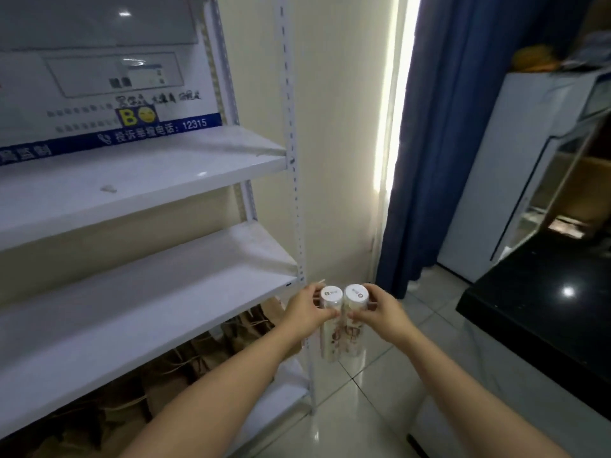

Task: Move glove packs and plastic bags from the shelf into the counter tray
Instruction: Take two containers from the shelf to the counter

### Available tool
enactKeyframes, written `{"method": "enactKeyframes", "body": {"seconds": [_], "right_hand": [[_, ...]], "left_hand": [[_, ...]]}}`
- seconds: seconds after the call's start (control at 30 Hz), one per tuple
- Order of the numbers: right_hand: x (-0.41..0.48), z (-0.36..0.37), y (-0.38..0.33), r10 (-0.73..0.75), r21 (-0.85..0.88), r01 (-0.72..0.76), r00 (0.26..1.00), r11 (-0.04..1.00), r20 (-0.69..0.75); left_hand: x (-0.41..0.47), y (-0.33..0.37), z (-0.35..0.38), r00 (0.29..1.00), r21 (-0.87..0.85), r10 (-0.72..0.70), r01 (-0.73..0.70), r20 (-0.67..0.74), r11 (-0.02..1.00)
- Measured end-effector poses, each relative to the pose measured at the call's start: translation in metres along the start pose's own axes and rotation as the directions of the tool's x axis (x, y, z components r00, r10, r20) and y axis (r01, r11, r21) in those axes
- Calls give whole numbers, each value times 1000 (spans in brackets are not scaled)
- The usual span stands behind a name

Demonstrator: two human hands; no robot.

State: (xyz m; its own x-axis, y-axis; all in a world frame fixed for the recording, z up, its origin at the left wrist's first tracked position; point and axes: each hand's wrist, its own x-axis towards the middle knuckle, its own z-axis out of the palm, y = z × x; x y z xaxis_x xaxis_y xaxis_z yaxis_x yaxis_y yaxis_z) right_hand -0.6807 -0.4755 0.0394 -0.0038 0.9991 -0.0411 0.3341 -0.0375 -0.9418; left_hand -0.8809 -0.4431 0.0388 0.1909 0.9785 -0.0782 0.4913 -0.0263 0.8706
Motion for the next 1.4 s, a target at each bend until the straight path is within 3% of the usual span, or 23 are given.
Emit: {"method": "enactKeyframes", "body": {"seconds": [0.33,0.57,0.8,0.93,1.4], "right_hand": [[63,-98,49,68,20,-66,988,998,-138],[142,-157,67,118,2,-121,963,993,-243],[206,-216,70,166,17,-177,883,984,-440],[228,-244,83,201,47,-211,809,976,-553],[304,-354,122,224,78,-224,752,971,-620]], "left_hand": [[113,42,89,993,-39,50,-46,107,998],[222,71,126,966,-58,158,-149,207,987],[330,118,163,891,-116,243,-214,384,970],[370,138,195,871,-103,264,-243,415,964],[491,215,280,771,-16,318,-371,552,928]]}}
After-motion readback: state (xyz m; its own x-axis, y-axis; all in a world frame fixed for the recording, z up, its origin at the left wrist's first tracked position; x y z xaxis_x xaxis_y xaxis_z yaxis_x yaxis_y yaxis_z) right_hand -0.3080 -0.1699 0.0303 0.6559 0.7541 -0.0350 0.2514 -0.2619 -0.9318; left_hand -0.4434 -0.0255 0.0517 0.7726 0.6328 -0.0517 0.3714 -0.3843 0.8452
